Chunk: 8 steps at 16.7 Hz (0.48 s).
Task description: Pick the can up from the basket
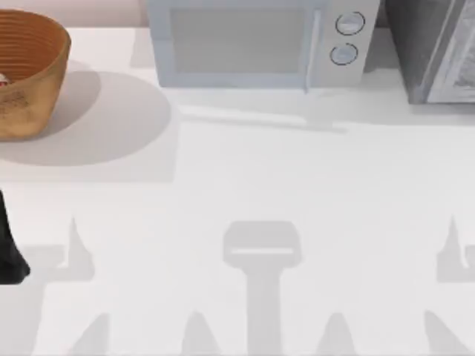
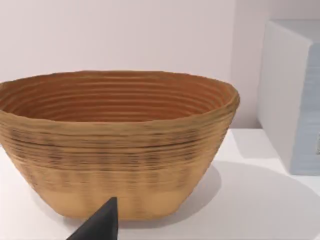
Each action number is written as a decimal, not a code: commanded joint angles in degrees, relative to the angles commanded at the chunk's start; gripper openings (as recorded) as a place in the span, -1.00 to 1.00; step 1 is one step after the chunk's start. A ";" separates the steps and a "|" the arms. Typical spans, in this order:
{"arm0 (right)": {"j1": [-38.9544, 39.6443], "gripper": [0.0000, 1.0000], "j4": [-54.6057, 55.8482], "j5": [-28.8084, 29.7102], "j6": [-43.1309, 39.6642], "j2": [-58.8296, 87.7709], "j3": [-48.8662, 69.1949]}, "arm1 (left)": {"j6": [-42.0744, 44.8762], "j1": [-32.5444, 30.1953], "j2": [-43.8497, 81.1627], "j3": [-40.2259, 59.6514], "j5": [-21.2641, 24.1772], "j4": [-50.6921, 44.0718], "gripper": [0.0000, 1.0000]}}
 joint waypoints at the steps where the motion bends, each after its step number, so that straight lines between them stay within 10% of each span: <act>1: 0.00 1.00 0.00 0.00 0.00 0.00 0.00 | 0.00 0.00 0.00 0.00 0.00 0.00 1.00; 8: 0.00 1.00 0.00 0.00 0.00 0.00 0.00 | 0.40 0.22 11.26 9.23 1.49 -7.13 1.00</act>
